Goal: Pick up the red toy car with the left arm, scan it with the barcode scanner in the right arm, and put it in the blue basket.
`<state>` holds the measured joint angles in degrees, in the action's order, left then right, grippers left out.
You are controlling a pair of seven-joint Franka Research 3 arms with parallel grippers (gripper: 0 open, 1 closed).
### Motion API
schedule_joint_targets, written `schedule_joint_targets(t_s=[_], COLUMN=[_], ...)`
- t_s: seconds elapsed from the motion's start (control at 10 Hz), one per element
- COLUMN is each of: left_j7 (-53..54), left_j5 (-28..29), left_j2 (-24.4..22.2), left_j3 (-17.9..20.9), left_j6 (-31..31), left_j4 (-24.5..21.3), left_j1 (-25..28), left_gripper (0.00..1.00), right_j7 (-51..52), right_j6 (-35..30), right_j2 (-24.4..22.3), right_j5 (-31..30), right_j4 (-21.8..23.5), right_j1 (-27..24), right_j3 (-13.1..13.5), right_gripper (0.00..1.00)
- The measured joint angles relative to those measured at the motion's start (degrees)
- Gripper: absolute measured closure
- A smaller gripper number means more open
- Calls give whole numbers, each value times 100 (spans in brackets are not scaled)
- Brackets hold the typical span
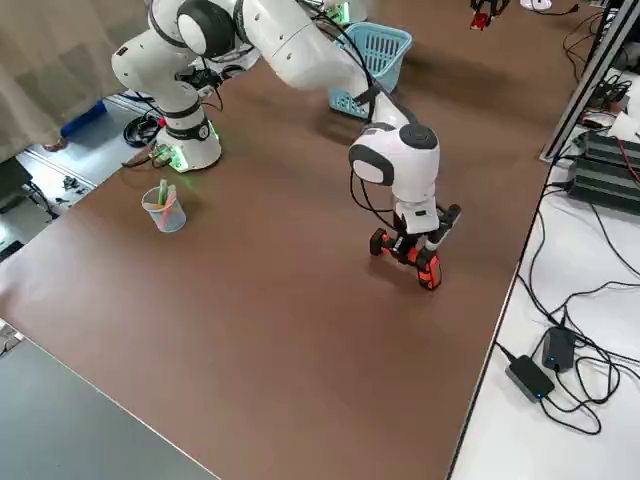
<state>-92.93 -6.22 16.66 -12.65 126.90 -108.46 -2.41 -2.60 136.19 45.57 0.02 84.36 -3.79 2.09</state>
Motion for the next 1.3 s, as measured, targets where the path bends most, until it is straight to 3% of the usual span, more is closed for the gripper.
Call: schedule_joint_targets(t_s=[0.2,0.5,0.9,1.3], left_j7=[-686,-1483,-2560,-3486], left_j5=[334,413,554,828], left_j2=[-175,-238,-203,431], left_j3=[-433,-1009,-1800,-1980], left_j6=[-363,-1072,-1455,-1469], left_j4=[230,722,1051,1743], left_j1=[-4,-18,-85,-702], left_gripper=[52,52,52,52], right_j7=[-4,-2,-2,288], right_j6=[-489,-1732,-3332,-4257], right_j2=[-19,-208,-1042,-1217], right_j5=[253,913,2082,3280], right_j4=[-134,-701,-822,-797], right_j1=[1,36,39,66], right_j3=[-137,-420,-578,-676], right_gripper=[63,63,63,63])
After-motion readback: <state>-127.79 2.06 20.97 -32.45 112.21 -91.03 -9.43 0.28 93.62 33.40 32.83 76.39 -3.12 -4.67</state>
